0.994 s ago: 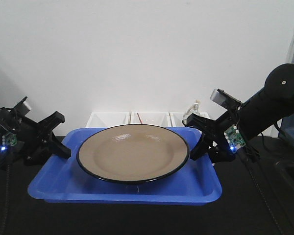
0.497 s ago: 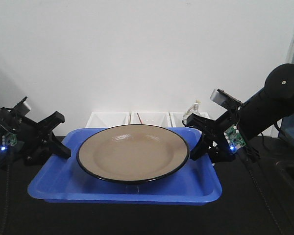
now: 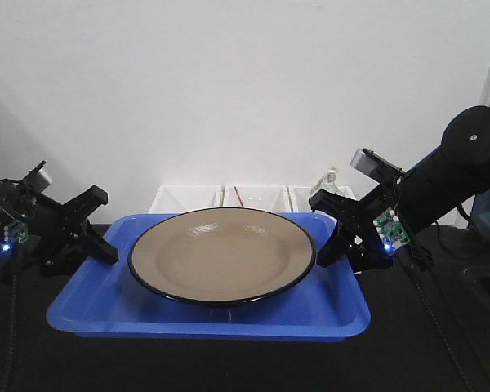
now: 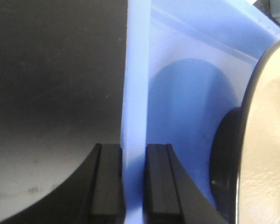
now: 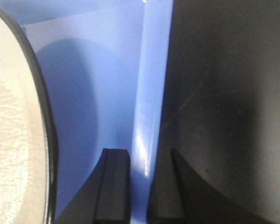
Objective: Place disk in tray to left cabinet
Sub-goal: 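Hold the tray level with both grippers while driving to the cabinet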
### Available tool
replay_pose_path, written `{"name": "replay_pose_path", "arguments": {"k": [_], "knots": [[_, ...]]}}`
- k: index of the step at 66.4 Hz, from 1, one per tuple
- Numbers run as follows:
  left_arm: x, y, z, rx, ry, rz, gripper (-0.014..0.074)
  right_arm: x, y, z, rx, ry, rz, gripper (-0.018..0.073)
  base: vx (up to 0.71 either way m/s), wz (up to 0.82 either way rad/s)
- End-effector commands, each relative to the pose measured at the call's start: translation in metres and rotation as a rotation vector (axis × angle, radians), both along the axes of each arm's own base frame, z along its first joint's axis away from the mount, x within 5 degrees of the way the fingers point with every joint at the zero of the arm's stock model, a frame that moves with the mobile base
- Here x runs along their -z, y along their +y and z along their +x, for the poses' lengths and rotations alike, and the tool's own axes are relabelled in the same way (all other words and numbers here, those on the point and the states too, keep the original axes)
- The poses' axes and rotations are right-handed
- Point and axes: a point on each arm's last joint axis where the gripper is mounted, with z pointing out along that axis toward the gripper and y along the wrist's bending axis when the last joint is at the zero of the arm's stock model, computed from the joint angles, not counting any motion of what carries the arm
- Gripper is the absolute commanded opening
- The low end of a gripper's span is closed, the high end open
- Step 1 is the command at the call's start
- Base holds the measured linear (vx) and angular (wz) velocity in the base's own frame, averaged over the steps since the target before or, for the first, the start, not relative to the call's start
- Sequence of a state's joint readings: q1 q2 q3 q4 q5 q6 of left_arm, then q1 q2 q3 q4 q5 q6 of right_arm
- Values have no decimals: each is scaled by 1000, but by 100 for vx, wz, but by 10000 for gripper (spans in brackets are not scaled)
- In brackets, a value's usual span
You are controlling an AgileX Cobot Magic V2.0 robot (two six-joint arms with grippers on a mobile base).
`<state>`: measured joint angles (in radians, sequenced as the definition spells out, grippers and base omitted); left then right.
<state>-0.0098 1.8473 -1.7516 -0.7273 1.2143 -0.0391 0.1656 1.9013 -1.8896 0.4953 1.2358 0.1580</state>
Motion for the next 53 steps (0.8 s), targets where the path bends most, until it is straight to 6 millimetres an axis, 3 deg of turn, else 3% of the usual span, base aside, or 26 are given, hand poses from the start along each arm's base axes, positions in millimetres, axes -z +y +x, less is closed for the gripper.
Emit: {"name": "replay_pose_path", "arguments": {"k": [1,28,53], "knots": [[-46,-23,-20,49,-51,-208,0,-43,18,-16,-27,-99,186,-6,-10,8],[-46,-23,-20,49,-51,-208,0,-43,18,-16,-27,-99,186,-6,-14,14],[-46,-23,-20,49,-51,-208,0,-43,18,-16,-27,-99,186,-6,-13,49]]}}
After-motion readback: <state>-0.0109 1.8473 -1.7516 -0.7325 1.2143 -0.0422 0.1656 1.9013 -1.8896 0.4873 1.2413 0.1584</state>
